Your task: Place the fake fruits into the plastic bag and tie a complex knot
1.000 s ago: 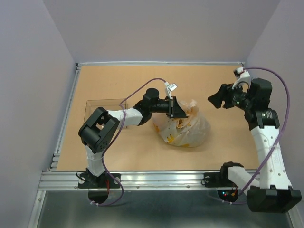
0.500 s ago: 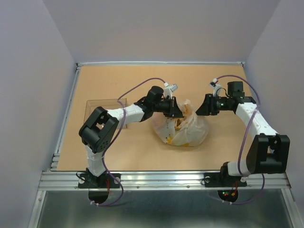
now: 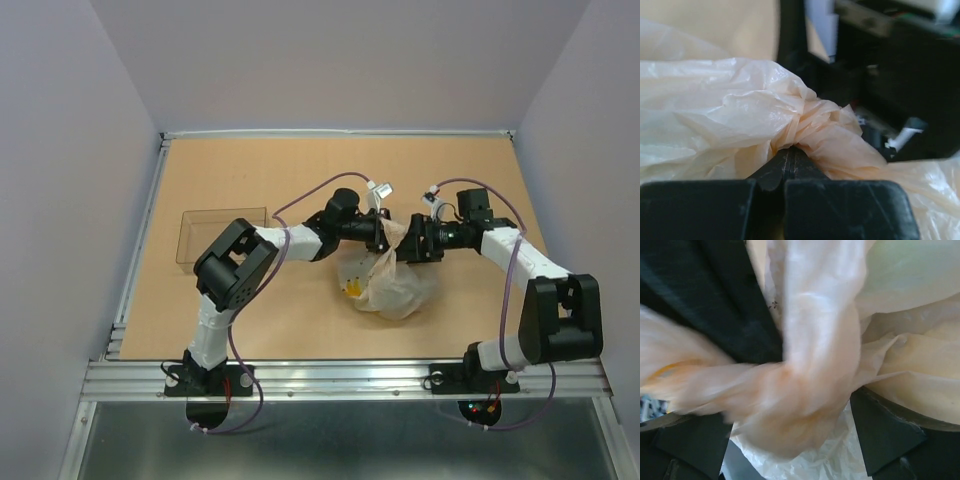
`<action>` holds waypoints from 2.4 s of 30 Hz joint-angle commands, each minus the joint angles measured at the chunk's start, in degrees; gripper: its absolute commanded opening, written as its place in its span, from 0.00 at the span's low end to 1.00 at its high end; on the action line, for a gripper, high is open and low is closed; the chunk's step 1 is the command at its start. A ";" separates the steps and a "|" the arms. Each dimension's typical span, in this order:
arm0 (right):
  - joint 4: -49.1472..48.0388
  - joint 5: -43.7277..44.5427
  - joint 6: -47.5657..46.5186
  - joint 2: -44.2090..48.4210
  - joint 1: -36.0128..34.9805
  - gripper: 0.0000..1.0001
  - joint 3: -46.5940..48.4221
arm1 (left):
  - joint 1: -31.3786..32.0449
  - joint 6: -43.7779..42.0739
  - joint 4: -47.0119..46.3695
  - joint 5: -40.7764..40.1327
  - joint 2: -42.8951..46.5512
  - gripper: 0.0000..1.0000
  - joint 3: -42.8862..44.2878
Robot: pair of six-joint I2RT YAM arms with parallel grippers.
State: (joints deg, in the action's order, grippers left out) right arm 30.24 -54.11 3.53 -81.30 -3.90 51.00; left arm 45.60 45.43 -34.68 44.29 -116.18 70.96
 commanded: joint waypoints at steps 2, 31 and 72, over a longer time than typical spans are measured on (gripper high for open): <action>-20.53 -0.48 19.71 3.42 -3.21 0.98 -6.69 | 0.19 14.06 -29.95 9.05 3.06 0.00 -4.76; 0.70 6.22 -0.80 18.10 5.57 0.91 5.60 | -4.74 12.58 -30.01 11.34 6.93 0.00 -9.87; -10.12 7.33 7.99 15.19 -11.76 0.25 -1.01 | -2.19 29.01 -47.23 7.04 -1.77 0.00 -5.91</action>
State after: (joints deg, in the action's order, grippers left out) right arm 20.08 -49.98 11.97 -68.99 -16.51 47.13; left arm 43.20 71.53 -70.17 52.31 -120.70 65.60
